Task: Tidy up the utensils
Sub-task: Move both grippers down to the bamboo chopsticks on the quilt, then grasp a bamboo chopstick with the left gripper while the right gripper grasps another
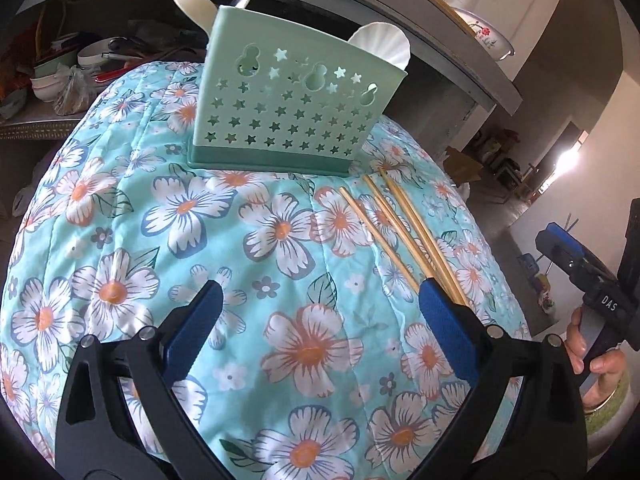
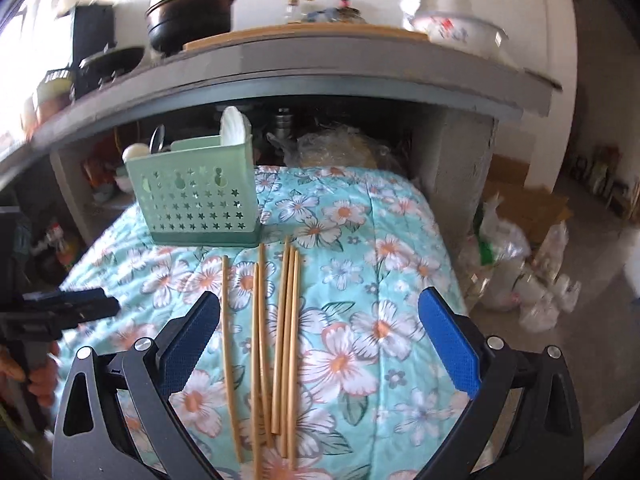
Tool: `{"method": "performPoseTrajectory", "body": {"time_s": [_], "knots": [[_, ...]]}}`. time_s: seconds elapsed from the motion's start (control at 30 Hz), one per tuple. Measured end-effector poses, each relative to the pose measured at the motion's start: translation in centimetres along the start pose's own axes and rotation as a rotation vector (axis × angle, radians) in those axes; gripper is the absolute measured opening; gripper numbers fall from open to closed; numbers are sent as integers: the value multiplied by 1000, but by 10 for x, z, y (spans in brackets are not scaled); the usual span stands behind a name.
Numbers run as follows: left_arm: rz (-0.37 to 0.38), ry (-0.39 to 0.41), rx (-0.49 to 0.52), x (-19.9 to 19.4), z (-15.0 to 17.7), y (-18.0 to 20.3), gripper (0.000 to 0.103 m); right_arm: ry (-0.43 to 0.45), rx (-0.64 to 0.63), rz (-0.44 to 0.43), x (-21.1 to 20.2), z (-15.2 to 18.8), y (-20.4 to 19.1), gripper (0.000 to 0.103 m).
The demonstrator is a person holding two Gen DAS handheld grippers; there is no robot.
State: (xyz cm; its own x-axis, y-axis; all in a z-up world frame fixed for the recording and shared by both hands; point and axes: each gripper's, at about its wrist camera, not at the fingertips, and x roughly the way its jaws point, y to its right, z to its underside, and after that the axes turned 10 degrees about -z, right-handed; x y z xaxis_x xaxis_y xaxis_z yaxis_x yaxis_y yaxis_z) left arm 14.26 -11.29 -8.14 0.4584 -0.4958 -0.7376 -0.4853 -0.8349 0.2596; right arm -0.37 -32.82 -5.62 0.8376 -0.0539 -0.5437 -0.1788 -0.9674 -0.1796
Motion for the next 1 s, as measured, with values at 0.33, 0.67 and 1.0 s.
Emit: {"method": "performPoseTrajectory", "body": {"time_s": [0.33,0.67,1.0], "knots": [[113,-65,34,36,-17,48,93,-100,182,-78,38,12,25,80],[175,-201,-42,93,-30,64,45,-321,357,-335,91,17,45,49],[150,-255,-153,125,-36,50,13,-392,425,-401,131,27,45,31]]}}
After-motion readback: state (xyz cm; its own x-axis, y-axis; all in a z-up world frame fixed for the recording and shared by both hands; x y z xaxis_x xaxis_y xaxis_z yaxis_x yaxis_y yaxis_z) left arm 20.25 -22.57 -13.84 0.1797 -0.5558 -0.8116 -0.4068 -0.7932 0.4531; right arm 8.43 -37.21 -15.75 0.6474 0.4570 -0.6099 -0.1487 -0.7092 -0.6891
